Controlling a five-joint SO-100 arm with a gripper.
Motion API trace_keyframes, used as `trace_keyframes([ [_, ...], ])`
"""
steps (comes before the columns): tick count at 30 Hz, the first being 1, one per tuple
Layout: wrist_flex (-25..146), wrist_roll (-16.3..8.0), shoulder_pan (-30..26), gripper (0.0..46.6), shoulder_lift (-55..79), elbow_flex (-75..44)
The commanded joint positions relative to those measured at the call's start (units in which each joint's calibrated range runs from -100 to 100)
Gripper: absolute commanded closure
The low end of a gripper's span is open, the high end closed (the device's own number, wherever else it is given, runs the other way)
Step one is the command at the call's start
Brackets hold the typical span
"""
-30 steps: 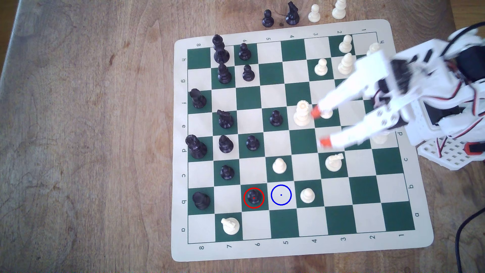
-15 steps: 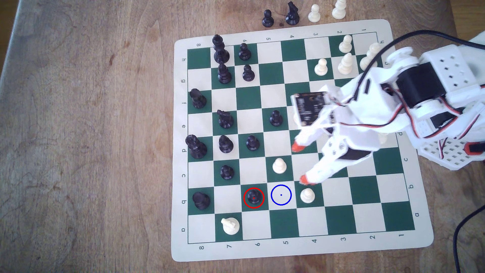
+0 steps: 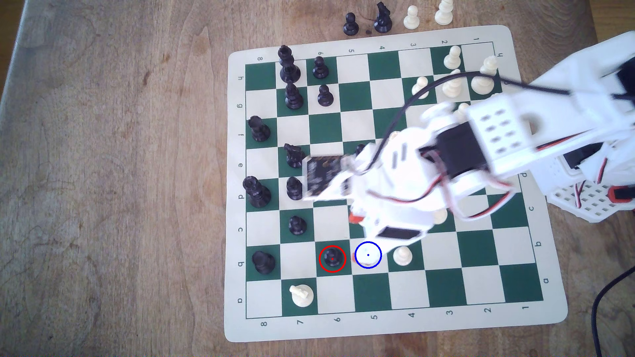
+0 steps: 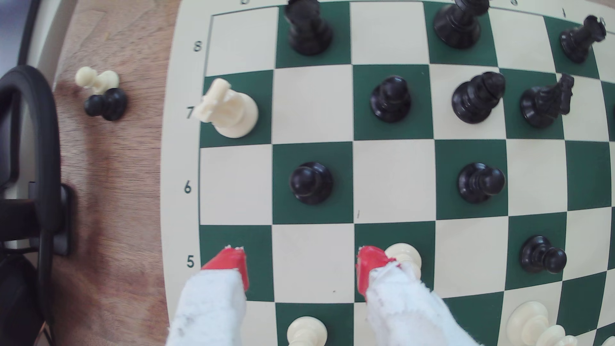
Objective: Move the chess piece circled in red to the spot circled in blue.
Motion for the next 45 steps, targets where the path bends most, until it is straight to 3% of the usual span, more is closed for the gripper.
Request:
trace_keyframes([
  [1, -0.42, -0.2, 0.76, 28.5, 1.64, -7.3],
  [15, 0.73, -0.29, 0.37, 28.3, 14.72, -19.54],
  [45, 1.22, -0.1, -0.02, 30.9, 23.63, -23.71],
])
